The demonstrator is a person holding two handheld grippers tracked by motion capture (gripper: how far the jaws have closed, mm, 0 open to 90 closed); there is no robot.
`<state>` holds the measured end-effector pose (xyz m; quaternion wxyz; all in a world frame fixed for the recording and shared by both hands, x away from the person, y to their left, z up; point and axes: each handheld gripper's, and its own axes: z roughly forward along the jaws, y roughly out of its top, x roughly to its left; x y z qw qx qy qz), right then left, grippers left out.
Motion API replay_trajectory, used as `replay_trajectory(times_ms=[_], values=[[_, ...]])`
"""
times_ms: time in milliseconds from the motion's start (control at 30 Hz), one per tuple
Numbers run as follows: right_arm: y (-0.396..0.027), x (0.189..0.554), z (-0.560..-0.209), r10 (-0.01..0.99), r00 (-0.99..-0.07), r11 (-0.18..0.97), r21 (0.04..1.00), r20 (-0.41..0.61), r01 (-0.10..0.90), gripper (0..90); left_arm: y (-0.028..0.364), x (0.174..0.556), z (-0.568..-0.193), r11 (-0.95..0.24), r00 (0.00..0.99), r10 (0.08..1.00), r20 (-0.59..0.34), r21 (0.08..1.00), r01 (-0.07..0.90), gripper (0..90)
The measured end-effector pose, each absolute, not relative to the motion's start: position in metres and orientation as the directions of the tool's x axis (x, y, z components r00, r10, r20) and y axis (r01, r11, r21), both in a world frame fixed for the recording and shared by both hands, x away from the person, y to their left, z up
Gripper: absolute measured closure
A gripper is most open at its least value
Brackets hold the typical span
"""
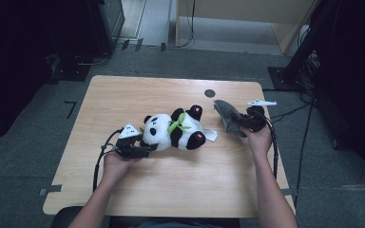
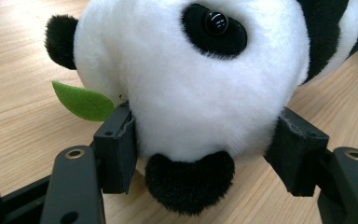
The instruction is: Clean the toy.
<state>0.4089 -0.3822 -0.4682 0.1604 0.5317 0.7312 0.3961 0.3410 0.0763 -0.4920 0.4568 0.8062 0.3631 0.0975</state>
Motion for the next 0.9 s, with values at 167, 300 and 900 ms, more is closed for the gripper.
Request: replay_trajectory(times_ms=[167,300,900], values=[[-0.381,0.415,-0.481,0.911,-0.38,0.14,0.743,0.163,0.654,75.5,0.076,0.341,-0.493,-0.316,0.716,0.676,-0.174,0.809,0.495,31.9],[-0.382,0.421,-0.49,0.92,-0.377,0.166,0.763,0.109,0.625,74.9,0.076,0.34,-0.492,-0.317,0.715,0.677,-0.175,0.807,0.498,31.1],[-0.382,0.414,-0.481,0.913,-0.36,0.08,0.783,0.191,0.617,38.1,0.076,0.341,-0.491,-0.317,0.712,0.679,-0.181,0.802,0.507,27.8]])
